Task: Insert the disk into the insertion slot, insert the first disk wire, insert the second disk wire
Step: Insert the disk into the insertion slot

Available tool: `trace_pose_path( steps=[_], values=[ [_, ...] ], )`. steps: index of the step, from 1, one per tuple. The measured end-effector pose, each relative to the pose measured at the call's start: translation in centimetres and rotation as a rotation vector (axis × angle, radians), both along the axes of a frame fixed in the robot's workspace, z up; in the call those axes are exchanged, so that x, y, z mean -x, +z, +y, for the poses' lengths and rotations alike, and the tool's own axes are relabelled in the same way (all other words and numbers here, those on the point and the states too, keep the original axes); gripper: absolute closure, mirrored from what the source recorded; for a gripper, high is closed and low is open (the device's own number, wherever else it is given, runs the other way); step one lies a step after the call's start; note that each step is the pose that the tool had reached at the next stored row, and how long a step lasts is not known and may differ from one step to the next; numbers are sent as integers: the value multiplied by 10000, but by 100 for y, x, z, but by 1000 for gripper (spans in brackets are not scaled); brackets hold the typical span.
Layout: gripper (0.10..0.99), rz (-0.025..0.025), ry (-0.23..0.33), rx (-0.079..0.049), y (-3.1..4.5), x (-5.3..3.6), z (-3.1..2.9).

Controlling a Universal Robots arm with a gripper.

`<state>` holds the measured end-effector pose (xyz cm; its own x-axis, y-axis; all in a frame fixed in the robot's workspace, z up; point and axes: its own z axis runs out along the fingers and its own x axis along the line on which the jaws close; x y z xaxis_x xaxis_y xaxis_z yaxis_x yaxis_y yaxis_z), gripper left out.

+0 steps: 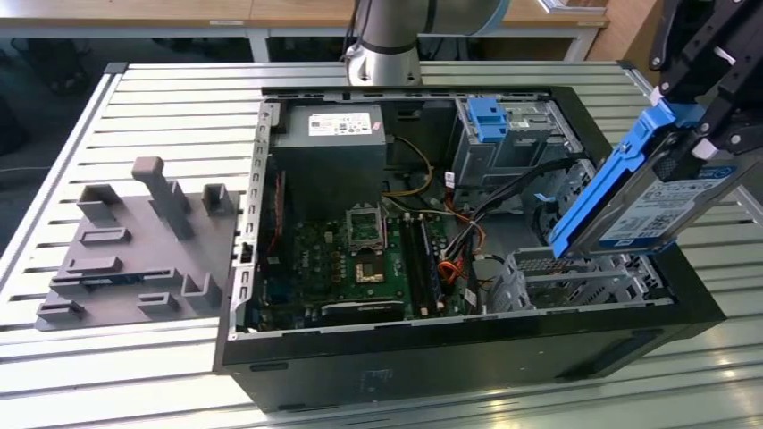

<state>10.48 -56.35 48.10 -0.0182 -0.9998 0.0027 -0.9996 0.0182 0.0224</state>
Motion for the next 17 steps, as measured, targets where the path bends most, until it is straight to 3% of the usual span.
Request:
trace_pose_path(
  steps=[11,17],
  values=[
    [722,-8,-1,0,-24,78,0],
    [722,-14,-4,1,-79,81,14]
  ],
)
